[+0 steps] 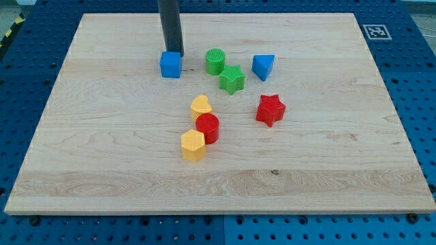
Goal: Point your arm above above green star
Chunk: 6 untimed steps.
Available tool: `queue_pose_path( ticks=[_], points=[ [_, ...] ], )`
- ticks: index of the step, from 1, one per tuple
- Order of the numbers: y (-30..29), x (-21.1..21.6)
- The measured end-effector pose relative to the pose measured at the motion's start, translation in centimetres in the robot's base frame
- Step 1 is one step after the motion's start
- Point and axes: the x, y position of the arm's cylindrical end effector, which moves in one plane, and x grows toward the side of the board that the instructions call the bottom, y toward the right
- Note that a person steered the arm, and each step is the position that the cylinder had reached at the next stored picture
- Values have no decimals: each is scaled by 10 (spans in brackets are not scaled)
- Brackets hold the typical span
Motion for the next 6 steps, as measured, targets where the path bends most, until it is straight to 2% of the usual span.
queue_pose_path(
  ticks=[2, 4, 6],
  points=[
    [-2, 7],
    [6, -27],
    [28, -42]
  ],
)
